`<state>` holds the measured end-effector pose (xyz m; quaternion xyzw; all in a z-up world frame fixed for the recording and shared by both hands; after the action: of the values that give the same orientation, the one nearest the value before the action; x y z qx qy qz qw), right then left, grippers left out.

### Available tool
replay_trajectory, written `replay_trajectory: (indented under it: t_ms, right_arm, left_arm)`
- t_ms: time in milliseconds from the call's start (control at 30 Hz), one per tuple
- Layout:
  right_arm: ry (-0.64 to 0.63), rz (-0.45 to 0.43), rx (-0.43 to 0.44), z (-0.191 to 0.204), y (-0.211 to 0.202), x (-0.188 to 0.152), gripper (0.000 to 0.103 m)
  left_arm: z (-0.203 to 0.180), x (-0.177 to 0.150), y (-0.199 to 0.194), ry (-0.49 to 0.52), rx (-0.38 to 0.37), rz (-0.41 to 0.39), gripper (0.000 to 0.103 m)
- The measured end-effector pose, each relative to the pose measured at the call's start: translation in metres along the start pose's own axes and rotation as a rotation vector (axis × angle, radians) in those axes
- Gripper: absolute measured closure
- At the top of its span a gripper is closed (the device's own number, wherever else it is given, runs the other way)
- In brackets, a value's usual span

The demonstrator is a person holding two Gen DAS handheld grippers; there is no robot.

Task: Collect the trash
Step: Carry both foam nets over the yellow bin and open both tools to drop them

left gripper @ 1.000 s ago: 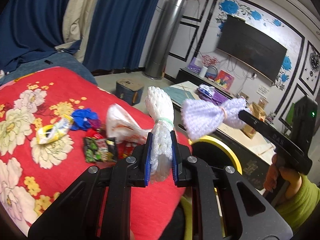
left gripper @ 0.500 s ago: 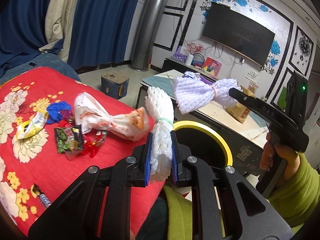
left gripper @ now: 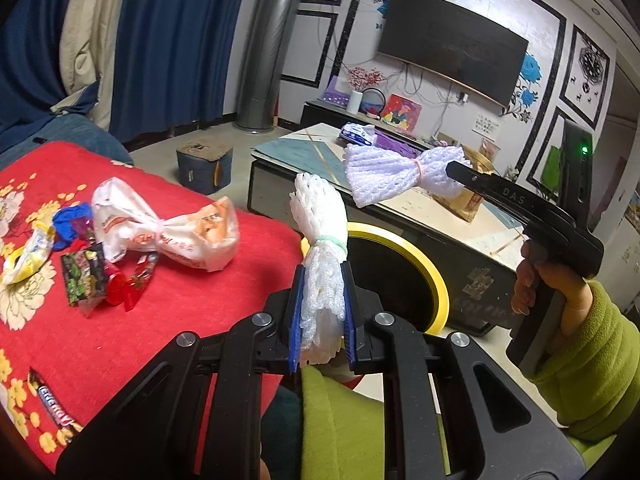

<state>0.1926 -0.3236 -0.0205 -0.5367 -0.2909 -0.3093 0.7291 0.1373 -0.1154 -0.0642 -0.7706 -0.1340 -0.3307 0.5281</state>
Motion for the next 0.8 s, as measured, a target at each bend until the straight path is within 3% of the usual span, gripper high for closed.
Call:
replay_trajectory:
  t_ms: [800]
  right_arm:
    - [0.085, 0.048, -0.123, -0.065, 0.016, -0.019, 0.088]
  left_arm:
    - [-0.057, -0.001, 0.064, 0.104, -0.044, 0.106, 0.092]
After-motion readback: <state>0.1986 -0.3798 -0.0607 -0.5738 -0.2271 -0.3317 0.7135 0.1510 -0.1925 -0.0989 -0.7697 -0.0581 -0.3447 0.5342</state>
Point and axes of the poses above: each gripper's, at about its wrist camera, not at the fingertips, and y roughly the way its jaws point, z to its left, x to its top, the point moved 7 cm from there along y, roughly the way its jaws point, and after that the axes turned 14 degrees about z, right-handed, at the moved point
